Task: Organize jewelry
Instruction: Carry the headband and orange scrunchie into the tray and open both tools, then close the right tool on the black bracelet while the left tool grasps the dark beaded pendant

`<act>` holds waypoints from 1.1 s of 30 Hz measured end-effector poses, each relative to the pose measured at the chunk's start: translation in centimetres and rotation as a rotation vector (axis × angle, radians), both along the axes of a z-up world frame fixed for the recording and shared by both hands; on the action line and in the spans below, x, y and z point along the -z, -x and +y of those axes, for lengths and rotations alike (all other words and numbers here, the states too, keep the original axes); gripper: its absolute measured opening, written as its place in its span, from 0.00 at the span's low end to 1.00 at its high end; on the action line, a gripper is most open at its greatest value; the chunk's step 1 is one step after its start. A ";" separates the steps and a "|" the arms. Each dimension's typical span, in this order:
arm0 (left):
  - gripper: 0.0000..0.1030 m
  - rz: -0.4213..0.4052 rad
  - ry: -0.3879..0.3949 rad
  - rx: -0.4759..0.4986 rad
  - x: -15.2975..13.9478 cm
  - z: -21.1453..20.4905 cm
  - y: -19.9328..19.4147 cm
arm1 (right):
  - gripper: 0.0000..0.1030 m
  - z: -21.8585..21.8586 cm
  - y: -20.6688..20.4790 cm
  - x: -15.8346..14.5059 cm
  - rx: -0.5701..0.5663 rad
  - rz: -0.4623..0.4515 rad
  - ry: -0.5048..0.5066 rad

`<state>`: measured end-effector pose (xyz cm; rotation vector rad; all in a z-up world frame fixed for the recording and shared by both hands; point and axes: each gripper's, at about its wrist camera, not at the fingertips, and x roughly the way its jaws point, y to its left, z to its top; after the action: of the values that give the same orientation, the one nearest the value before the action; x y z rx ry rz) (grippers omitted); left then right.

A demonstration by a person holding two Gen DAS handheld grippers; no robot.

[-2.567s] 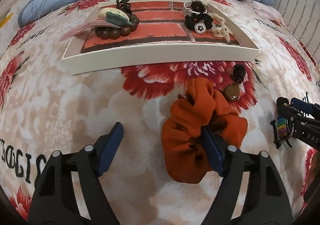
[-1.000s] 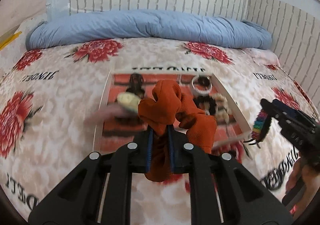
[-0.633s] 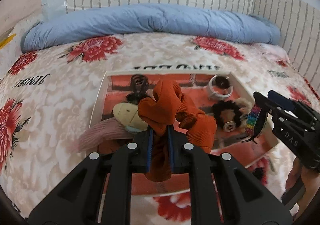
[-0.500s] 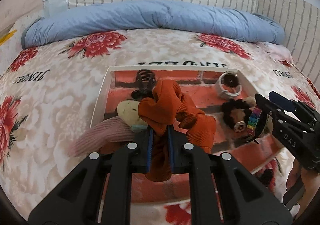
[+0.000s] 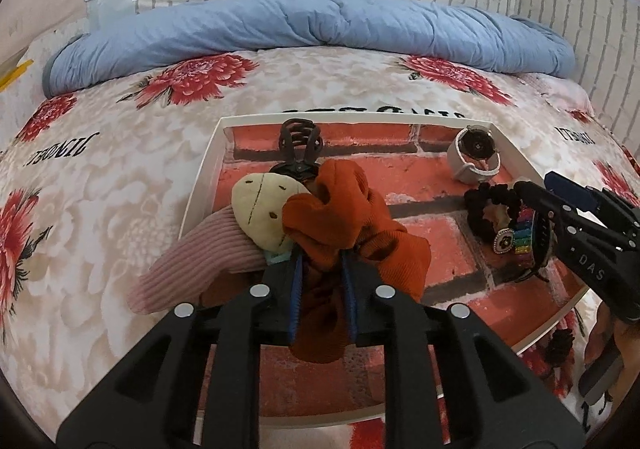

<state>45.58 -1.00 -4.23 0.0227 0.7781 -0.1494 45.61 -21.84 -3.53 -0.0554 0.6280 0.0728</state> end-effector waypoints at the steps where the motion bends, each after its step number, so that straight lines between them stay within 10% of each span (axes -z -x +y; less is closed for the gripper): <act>1: 0.19 -0.001 -0.001 0.002 0.0 0.0 0.1 | 0.40 0.0 0.0 0.1 -0.006 0.005 0.000; 4: 0.26 -0.008 0.000 0.007 -0.1 0.0 0.3 | 0.46 0.1 0.0 0.3 -0.021 0.010 0.012; 9: 0.72 -0.060 -0.003 -0.012 -1.3 0.4 1.5 | 0.63 -0.8 0.7 -0.5 -0.011 -0.012 -0.005; 17: 0.94 -0.097 0.046 -0.012 -4.2 0.7 4.5 | 0.86 -3.4 3.9 -3.5 0.079 -0.072 0.027; 27: 0.95 -0.050 0.065 -0.027 -5.5 -2.0 10.0 | 0.95 -9.4 12.8 -5.4 0.150 -0.053 0.210; 33: 0.95 0.009 0.055 -0.026 -4.3 -4.1 13.6 | 0.95 -14.2 17.7 -3.5 0.192 0.017 0.152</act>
<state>31.93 -5.10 0.05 -0.0403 0.7824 -0.1461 27.92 -36.00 -0.03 -0.1406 0.6527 -0.1606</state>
